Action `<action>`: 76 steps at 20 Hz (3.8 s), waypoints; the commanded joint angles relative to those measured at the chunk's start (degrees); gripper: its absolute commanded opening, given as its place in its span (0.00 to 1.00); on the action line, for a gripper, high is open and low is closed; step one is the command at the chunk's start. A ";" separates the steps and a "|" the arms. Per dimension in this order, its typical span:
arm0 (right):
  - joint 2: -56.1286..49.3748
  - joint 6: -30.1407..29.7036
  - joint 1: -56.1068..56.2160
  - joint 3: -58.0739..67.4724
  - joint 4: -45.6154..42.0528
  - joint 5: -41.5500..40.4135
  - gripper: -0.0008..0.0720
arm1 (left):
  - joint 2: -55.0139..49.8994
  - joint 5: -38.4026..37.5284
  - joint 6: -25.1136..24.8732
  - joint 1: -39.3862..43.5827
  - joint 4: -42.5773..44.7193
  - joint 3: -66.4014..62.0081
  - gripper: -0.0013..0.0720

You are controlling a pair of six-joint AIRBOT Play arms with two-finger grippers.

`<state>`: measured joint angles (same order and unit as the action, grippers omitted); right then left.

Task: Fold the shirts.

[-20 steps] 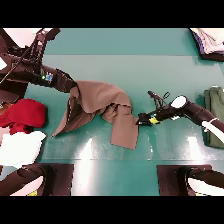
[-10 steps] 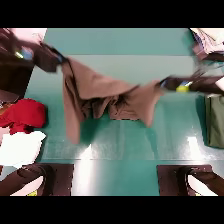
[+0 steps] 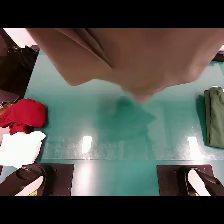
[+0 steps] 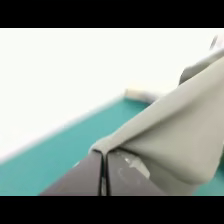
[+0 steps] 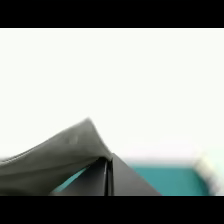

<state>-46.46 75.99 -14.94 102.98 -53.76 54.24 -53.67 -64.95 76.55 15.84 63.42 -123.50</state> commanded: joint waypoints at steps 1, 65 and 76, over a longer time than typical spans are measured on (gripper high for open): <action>1.09 -0.04 -6.99 9.97 -0.31 0.07 0.03 | 3.82 6.16 -0.02 -0.04 -7.74 -1.36 0.05; -16.85 -2.14 17.81 -33.81 -2.84 25.86 0.39 | -1.07 0.07 -1.95 -26.58 -9.22 99.62 0.58; -8.46 -2.01 -4.94 -58.62 -6.43 26.69 0.41 | -1.03 -3.23 -2.05 -26.58 -11.23 85.96 0.05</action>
<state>-58.02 73.91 -10.17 54.02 -59.88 82.08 -54.74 -66.96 74.54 -10.72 52.53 -32.93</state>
